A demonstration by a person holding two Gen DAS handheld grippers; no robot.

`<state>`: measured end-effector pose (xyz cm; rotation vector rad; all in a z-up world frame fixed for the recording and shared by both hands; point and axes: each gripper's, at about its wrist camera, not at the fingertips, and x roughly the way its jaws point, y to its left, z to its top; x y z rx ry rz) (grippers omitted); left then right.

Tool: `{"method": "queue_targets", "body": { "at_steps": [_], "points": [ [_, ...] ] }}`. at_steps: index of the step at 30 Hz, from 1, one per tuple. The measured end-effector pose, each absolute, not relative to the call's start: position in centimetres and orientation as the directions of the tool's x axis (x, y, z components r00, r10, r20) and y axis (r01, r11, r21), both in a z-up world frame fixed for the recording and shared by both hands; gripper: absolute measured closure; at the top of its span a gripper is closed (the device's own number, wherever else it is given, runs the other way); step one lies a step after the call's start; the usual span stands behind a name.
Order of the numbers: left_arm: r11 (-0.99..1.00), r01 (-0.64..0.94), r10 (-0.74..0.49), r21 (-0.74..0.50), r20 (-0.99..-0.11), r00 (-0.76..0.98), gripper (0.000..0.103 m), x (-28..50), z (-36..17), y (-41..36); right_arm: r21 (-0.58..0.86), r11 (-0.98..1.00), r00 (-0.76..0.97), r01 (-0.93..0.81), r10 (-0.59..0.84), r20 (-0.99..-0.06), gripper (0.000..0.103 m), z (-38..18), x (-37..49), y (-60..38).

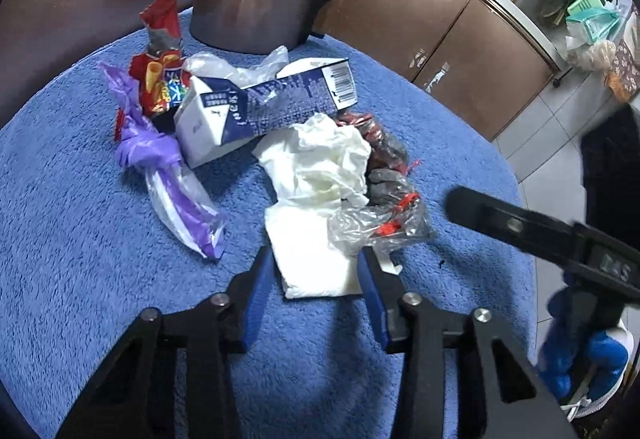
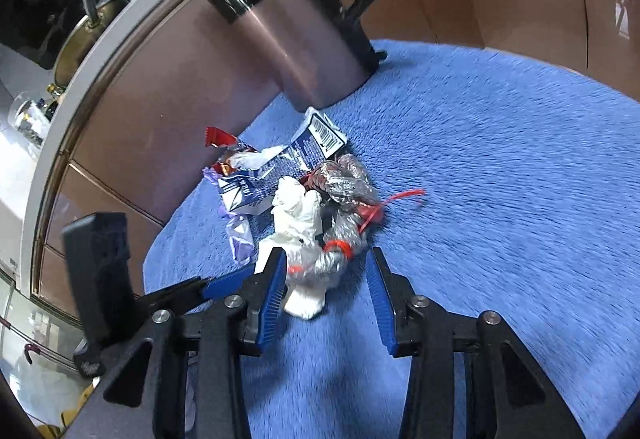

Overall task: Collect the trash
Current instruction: 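Grasp white tissue with the left tool while the right tool grasps clear wrapper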

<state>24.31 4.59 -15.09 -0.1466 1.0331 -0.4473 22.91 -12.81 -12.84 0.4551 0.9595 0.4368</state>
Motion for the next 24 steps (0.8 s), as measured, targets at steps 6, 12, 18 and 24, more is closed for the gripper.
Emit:
{"method": "queue_targets", "body": {
  "at_steps": [6, 12, 18, 24],
  "points": [
    [0.879, 0.323, -0.464, -0.351, -0.784, 0.412, 0.071, 24.2, -15.2, 4.3, 0.579, 0.807, 0.461, -0.115, 0.560, -0.689, 0.061, -14.7, 25.0, -12.2],
    [0.855, 0.315, -0.514, -0.413, -0.761, 0.396, 0.071, 23.8, -15.4, 5.3, 0.585, 0.805, 0.451, -0.095, 0.559, -0.696, 0.086, -15.5, 25.5, -12.3],
    [0.872, 0.282, -0.486, -0.399, -0.774, 0.406, 0.089, 23.9, -15.5, 5.5, 0.578, 0.808, 0.488, -0.114, 0.552, -0.676, 0.089, -14.4, 24.3, -13.5],
    [0.878, 0.265, -0.477, -0.398, -0.768, 0.428, 0.098, 23.3, -15.2, 6.0, 0.573, 0.811, 0.526, -0.119, 0.541, -0.657, 0.089, -13.2, 22.1, -15.0]
  ]
}}
